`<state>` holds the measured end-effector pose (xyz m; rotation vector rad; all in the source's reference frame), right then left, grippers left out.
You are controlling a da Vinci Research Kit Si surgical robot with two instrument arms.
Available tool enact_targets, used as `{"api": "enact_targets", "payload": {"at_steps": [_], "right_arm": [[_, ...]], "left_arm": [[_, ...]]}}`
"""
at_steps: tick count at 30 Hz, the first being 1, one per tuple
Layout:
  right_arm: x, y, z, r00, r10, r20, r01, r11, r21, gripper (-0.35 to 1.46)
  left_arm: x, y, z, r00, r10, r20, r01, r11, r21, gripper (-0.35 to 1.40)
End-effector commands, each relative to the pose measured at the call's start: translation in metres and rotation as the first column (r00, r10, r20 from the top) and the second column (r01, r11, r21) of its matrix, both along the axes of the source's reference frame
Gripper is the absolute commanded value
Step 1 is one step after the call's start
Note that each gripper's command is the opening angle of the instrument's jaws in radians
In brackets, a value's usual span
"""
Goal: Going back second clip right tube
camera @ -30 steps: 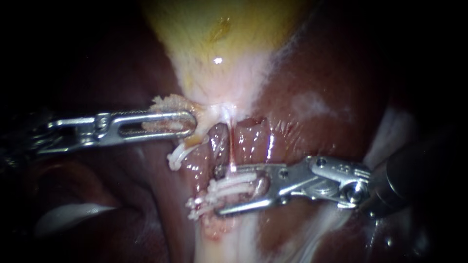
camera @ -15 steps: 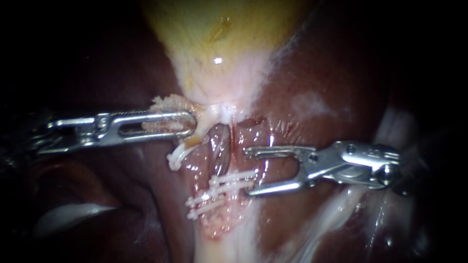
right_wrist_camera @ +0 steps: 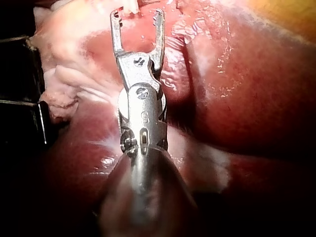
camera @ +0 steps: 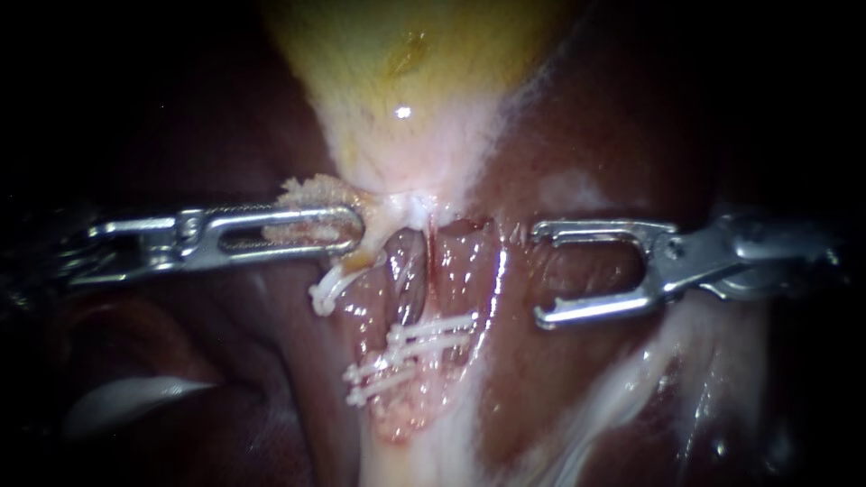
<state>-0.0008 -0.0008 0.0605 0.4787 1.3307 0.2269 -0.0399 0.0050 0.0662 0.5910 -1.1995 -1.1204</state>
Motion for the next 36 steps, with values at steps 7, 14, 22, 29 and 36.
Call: {"api": "enact_targets", "payload": {"at_steps": [7, 14, 22, 29, 36], "right_arm": [[0.0001, -0.0002, -0.0001, 1.0, 0.0, 0.0, 0.0, 1.0, 0.001, 0.5], [0.0001, -0.0003, -0.0001, 1.0, 0.0, 0.0, 0.0, 1.0, 0.001, 0.5], [0.0001, -0.0004, -0.0002, 1.0, -0.001, -0.001, 0.001, 1.0, 0.001, 0.5], [0.0001, -0.0004, -0.0002, 1.0, -0.001, -0.001, 0.001, 1.0, 0.001, 0.5], [0.0001, -0.0004, -0.0003, 1.0, 0.0, -0.001, 0.0, 1.0, 0.001, 0.5]], "left_arm": [[-0.0008, -0.0001, 0.0009, 1.0, -0.005, -0.004, 0.005, 1.0, -0.004, -0.35], [-0.0026, -0.0005, 0.0045, 0.9996, 0.011, -0.024, -0.011, 1.0, -0.01, -0.35], [-0.0041, 0.0, 0.0063, 0.9994, 0.02, -0.028, -0.02, 1.0, -0.011, -0.35], [-0.0046, 0.0001, 0.0064, 0.9994, 0.022, -0.025, -0.023, 1.0, -0.01, -0.35], [-0.0046, 0.0001, 0.0064, 0.9994, 0.022, -0.025, -0.023, 1.0, -0.01, -0.35]]}}
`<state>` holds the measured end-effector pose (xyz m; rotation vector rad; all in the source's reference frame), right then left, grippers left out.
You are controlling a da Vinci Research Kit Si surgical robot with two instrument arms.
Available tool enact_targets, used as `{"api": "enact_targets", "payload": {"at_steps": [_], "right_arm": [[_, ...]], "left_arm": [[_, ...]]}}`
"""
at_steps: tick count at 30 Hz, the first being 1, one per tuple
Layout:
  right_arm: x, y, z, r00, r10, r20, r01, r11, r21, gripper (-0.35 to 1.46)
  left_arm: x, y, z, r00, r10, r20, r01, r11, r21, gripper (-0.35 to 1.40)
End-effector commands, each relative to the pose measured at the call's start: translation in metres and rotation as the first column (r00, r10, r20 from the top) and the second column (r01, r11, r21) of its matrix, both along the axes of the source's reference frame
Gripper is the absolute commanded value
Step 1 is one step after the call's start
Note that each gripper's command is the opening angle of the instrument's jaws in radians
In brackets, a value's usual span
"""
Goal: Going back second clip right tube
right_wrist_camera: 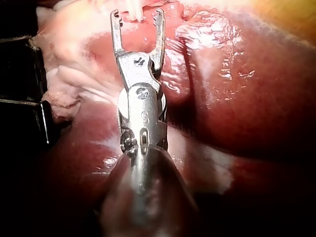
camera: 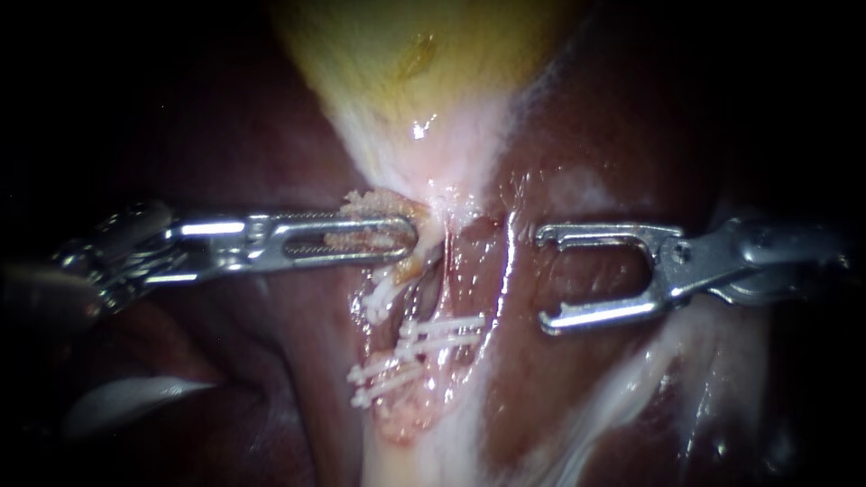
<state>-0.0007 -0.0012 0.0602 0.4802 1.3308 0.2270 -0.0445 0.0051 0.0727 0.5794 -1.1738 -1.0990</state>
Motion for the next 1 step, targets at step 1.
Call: {"api": "enact_targets", "payload": {"at_steps": [1], "right_arm": [[0.0, 0.0, 0.0, 1.0, 0.0, 0.0, 0.0, 1.0, 0.0, 0.5]], "left_arm": [[0.0, 0.0, 0.0, 1.0, 0.0, 0.0, 0.0, 1.0, 0.0, -0.35]]}}
